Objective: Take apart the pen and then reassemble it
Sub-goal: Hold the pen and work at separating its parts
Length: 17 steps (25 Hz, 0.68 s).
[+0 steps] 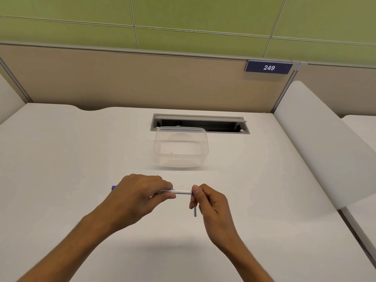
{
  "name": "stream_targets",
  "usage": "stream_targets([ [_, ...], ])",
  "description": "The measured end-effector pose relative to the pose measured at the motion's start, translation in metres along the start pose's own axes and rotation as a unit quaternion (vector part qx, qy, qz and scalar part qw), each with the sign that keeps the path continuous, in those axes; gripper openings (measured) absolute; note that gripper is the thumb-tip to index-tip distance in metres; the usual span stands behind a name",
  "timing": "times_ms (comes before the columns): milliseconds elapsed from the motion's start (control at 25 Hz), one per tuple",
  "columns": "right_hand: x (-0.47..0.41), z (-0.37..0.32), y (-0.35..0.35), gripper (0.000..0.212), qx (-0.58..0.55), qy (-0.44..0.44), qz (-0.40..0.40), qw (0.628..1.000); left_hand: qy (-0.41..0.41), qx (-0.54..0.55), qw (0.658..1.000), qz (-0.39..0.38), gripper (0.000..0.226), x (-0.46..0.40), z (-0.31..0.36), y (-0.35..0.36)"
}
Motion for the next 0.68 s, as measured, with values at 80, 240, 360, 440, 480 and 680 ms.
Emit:
stream_targets([
  [80, 0.0, -0.002, -0.001, 0.04, 0.021, -0.024, 0.005, 0.999, -0.01, 0.047, 0.999, -0.004, 0.029, -0.001, -0.002, 0.0],
  [240, -0.003, -0.005, -0.005, 0.025, 0.103, -0.124, 0.015, 0.987, -0.047, 0.174, 0.983, -0.02, 0.024, -0.002, -0.007, 0.001],
  [360, -0.004, -0.004, -0.008, 0.021, 0.156, -0.188, -0.002, 0.97, -0.067, 0.222, 0.972, -0.032, 0.024, -0.001, -0.012, 0.0],
  [440, -0.005, -0.002, -0.009, 0.017, 0.173, -0.202, -0.016, 0.964, -0.078, 0.221, 0.972, -0.035, 0.022, -0.001, -0.014, -0.001],
  [480, -0.005, -0.002, -0.009, 0.016, 0.174, -0.199, -0.019, 0.964, -0.078, 0.21, 0.974, -0.033, 0.02, -0.001, -0.014, -0.001],
  [680, -0.004, -0.004, -0.007, 0.032, 0.1, -0.094, 0.02, 0.99, -0.023, 0.066, 0.997, -0.015, 0.017, 0.0, -0.006, 0.001],
])
Point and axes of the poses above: each hand's wrist, its own x-axis away from the middle knuckle, its own y-axis out of the palm, z = x × y, the point moved 1 cm from there along -x, towards the middle knuckle, and after that the axes turned 2 degrees about z, right-handed, at the moved point
